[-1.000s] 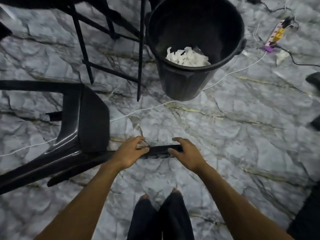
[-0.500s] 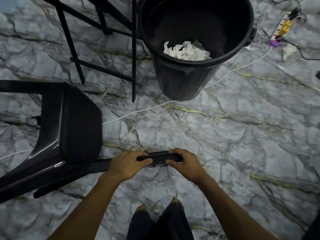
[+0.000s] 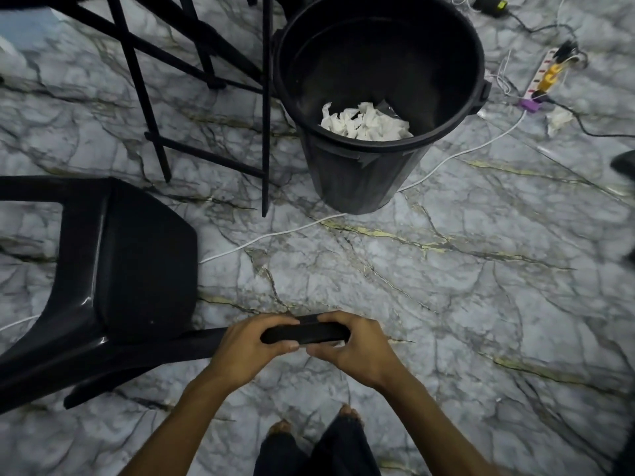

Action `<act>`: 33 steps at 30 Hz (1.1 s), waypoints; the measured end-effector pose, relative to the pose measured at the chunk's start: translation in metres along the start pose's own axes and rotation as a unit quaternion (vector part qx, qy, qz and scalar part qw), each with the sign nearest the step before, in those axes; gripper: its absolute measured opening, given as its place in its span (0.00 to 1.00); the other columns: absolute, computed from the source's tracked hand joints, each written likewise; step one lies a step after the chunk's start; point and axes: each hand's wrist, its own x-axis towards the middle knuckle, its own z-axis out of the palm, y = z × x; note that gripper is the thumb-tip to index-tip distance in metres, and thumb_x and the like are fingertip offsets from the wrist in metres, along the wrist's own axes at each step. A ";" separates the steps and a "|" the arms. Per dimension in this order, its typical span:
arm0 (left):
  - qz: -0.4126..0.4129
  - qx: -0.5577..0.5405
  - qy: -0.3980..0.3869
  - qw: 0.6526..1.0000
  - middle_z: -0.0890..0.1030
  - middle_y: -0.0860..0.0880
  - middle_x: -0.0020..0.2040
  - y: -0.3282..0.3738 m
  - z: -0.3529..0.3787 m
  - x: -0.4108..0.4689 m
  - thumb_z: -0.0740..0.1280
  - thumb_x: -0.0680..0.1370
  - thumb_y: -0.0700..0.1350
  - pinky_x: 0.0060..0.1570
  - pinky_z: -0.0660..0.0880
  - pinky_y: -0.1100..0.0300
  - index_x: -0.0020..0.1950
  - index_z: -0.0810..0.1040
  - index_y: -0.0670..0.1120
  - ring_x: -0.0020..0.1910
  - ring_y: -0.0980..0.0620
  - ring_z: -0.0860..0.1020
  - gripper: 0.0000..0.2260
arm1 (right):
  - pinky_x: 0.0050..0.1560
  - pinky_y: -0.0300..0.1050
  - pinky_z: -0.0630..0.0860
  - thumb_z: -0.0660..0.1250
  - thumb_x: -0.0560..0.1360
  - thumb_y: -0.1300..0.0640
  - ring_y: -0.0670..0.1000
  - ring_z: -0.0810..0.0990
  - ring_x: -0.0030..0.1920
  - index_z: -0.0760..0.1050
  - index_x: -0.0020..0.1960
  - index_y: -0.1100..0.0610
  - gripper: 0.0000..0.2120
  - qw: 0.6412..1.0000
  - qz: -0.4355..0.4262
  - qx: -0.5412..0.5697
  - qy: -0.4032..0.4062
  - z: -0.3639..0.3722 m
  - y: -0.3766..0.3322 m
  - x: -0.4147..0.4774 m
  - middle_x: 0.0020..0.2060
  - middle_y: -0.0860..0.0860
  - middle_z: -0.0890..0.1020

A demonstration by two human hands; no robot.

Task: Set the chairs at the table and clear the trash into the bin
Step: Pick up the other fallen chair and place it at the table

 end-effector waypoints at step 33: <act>0.241 0.150 -0.039 0.958 0.78 0.60 0.57 -0.050 -0.384 -0.402 0.71 0.73 0.60 0.59 0.73 0.63 0.64 0.76 0.66 0.59 0.62 0.76 0.20 | 0.65 0.41 0.73 0.75 0.69 0.49 0.38 0.76 0.61 0.60 0.72 0.39 0.37 0.985 -0.142 0.093 0.004 0.282 -0.403 -0.232 0.63 0.41 0.78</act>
